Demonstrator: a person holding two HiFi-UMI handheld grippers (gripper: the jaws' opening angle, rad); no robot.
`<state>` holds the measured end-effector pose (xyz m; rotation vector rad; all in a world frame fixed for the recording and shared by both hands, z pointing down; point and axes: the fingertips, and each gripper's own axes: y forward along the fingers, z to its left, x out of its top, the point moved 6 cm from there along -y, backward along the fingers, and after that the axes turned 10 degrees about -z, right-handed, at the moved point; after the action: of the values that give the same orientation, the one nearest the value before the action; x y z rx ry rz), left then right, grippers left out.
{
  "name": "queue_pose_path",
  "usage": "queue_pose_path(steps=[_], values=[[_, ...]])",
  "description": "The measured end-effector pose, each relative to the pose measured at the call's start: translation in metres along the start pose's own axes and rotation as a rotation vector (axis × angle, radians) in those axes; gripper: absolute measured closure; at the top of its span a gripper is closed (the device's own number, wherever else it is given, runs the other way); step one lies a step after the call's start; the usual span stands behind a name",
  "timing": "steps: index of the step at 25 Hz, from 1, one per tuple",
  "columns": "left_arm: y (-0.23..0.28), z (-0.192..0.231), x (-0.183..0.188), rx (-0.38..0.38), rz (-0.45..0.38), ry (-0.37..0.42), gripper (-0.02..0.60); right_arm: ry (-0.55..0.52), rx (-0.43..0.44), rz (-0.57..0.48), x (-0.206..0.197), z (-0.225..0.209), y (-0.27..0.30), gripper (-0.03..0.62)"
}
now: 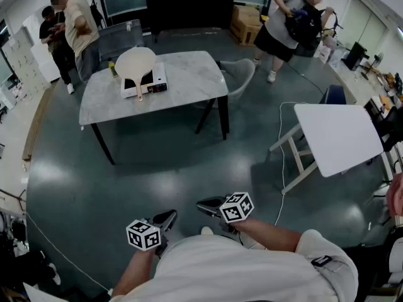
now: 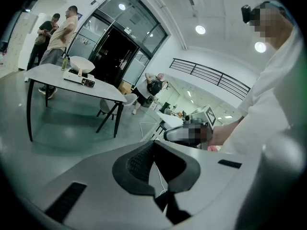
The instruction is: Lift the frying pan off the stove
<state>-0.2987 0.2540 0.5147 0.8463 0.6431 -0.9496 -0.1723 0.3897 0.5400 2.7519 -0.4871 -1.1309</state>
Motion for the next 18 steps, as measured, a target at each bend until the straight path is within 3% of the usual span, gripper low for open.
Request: queue_pose_path(steps=[5,11,16,18], values=[[0.087,0.012,0.057,-0.081,-0.066,0.073,0.561,-0.068,-0.055,-0.064,0.061,-0.062,-0.021,0.589],[0.098,0.018,0.075,-0.038,-0.098,-0.001,0.561,-0.026,-0.051,-0.049,0.082,-0.095,-0.014,0.589],[0.101,0.060,0.093,-0.009,-0.146,-0.078,0.561,0.023,-0.022,-0.064,0.112,-0.125,0.017,0.584],[0.105,0.081,0.103,-0.011,-0.154,-0.075,0.560,0.035,-0.034,-0.068,0.126,-0.137,0.030,0.548]])
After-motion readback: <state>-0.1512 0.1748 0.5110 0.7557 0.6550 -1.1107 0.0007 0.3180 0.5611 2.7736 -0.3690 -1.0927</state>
